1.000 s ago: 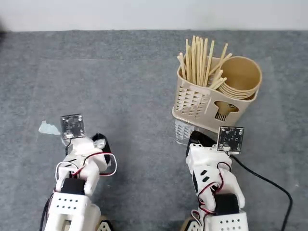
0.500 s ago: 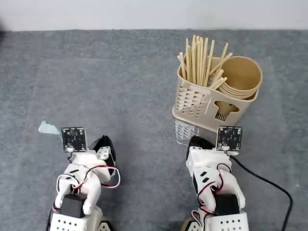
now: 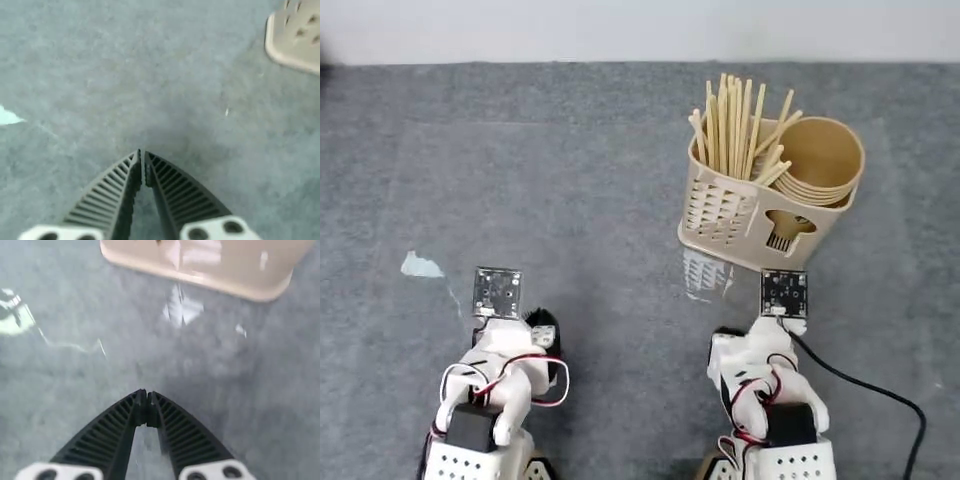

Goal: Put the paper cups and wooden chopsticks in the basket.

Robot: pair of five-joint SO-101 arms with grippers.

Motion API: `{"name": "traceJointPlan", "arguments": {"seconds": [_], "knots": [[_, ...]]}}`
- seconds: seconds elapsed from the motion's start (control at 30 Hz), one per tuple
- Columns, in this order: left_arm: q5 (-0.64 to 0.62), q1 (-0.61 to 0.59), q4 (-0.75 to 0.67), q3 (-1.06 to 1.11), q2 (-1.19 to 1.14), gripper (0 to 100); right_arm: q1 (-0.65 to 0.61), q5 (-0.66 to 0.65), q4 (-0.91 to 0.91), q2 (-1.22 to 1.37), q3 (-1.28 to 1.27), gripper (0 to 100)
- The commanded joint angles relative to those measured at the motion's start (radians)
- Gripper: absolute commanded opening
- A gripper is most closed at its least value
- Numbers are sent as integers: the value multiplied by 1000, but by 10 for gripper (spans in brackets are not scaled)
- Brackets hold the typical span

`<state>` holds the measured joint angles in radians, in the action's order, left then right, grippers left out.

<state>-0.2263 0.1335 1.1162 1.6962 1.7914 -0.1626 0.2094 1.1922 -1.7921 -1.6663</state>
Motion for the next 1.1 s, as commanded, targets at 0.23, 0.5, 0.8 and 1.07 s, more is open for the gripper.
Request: {"name": "traceJointPlan", "arguments": {"seconds": [0.23,0.5,0.8,1.07], "knots": [[110,-3,41,-12,3,13,35,6,85,5,-17,9],[117,0,118,-12,8,13,128,11,102,4,-17,9],[117,2,118,-12,8,13,125,11,104,4,-17,9],[117,2,118,-12,8,13,125,11,104,4,-17,9]]}}
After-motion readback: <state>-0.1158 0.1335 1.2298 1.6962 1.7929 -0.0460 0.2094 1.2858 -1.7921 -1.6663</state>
